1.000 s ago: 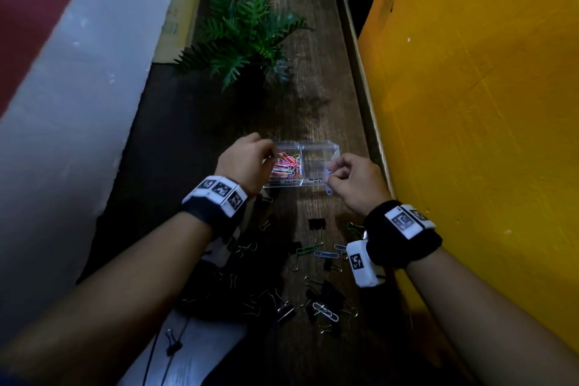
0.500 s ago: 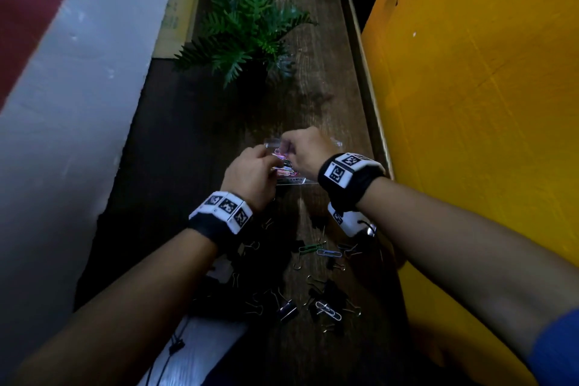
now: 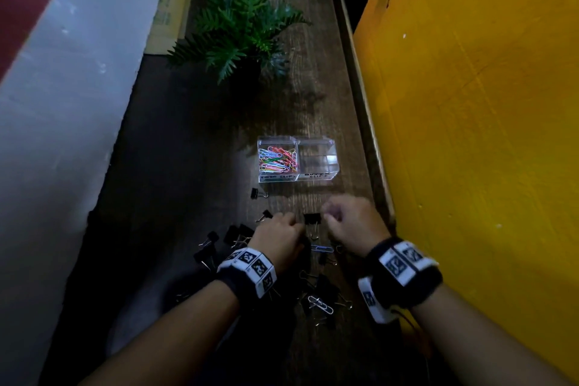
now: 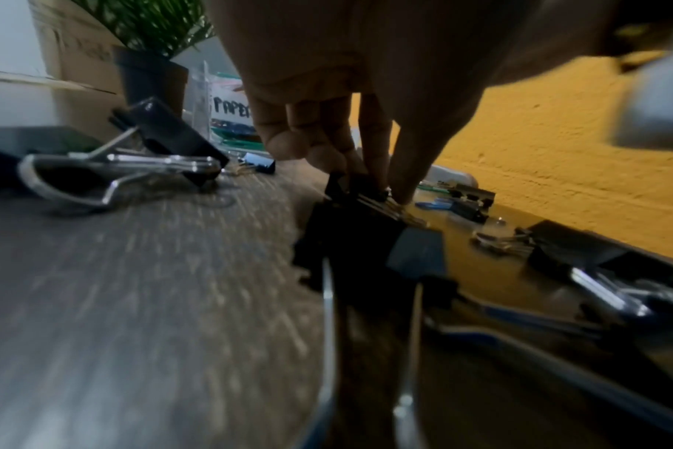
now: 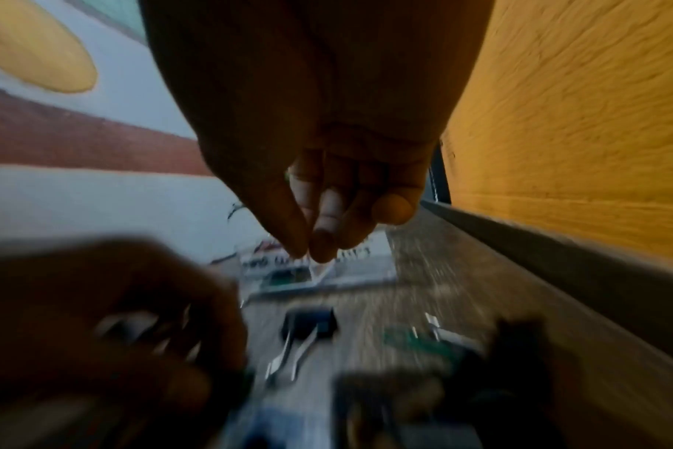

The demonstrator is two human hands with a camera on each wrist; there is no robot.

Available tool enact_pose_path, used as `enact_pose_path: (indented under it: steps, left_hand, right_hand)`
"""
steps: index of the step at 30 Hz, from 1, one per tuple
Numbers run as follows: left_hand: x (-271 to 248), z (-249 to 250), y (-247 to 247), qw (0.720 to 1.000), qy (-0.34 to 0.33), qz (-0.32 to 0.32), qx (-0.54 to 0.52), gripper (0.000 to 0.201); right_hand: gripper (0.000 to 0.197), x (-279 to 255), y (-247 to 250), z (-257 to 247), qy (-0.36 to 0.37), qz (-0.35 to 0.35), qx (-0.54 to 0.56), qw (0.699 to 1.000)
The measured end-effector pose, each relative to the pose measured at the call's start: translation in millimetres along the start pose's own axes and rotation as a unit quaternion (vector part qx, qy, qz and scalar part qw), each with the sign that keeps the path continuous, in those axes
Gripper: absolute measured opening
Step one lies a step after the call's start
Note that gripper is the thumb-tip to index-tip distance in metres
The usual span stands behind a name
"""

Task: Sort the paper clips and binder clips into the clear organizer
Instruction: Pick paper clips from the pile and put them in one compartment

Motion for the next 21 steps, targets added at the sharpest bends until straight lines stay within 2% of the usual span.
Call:
enact_pose_path:
  steps: [4, 7, 9, 15, 17, 21]
  left_hand:
    - [1, -5, 1, 1.000, -0.003, 0.010, -0.002, 0.029]
    - [-6, -8, 11, 0.997, -0.034, 0.063, -0.036, 0.029]
    - [-17, -10, 16, 0.992, -0.041, 0.092, -0.071, 0.018]
    - [-55, -5, 15, 0.984, 0.004, 0.049, -0.173, 0.006]
    - [-62, -2, 10, 0.979, 0.023, 0.054, -0.196, 0.015]
    - [-63, -2, 3, 0.972, 0.056, 0.064, -0.220, 0.039]
  right_hand:
    - [0.018, -30, -33, 5, 0.022, -0.091, -0.111, 0.989]
    - [0.027, -32, -43, 2, 0.044, -0.102, -0.141, 0.984]
    - [0.026, -29, -46, -1, 0.051, -0.105, -0.144, 0.983]
    - [0.015, -20, -50, -6, 0.065, -0.134, -0.155, 0.977]
    - [0.011, -20, -50, -9, 0.061, -0.136, -0.142, 0.979]
    - [0.015, -22, -50, -13, 0.045, -0.128, -0.122, 0.983]
Point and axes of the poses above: each hand's wrist, its own x-axis towards the middle knuckle, its own y-axis out of the back of the hand, z = x × y, the point moved 4 cm from there along x, towards the middle knuckle, and after that the axes turned 2 degrees about z, right-handed, at the moved point
